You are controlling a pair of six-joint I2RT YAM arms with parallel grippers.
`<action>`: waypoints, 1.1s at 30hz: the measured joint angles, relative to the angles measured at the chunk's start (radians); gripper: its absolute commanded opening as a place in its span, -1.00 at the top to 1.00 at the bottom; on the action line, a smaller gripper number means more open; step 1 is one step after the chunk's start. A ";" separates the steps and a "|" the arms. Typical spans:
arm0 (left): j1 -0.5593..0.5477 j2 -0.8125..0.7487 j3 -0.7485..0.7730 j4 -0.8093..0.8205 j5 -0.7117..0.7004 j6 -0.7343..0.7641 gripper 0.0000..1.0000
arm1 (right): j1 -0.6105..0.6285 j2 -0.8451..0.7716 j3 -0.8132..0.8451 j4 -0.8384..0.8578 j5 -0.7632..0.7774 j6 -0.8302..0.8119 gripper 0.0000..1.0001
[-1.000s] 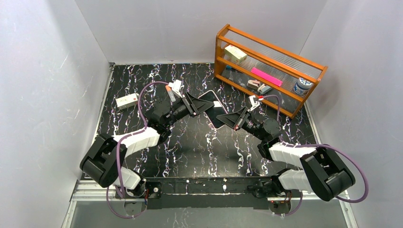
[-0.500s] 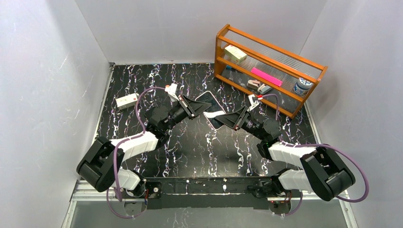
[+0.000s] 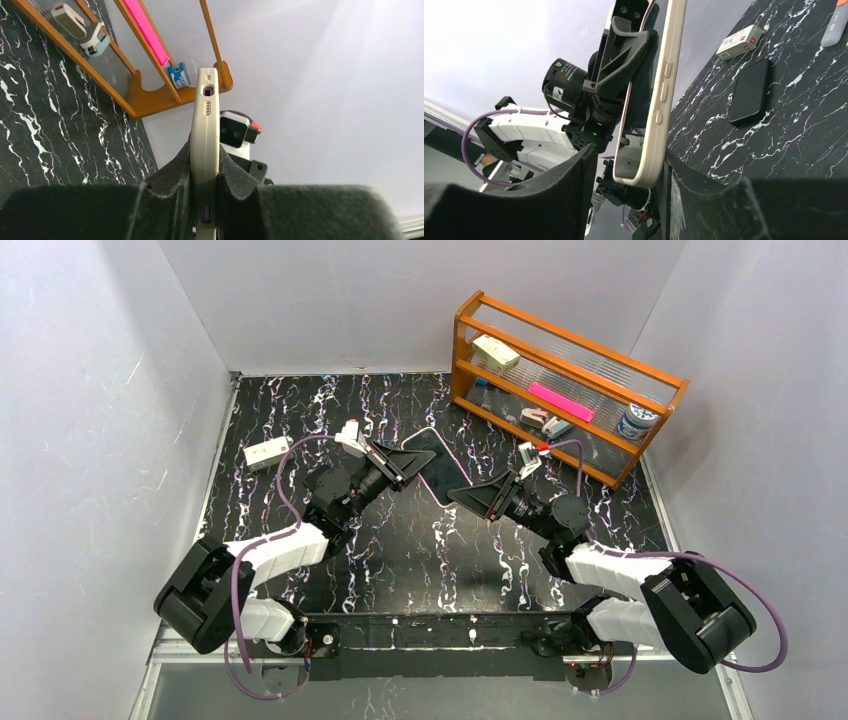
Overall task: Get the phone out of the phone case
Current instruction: Pick up the phone at the center of the board.
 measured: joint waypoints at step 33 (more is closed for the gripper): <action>0.009 -0.065 -0.039 0.025 0.101 0.099 0.51 | 0.010 -0.024 0.058 -0.116 -0.064 0.024 0.97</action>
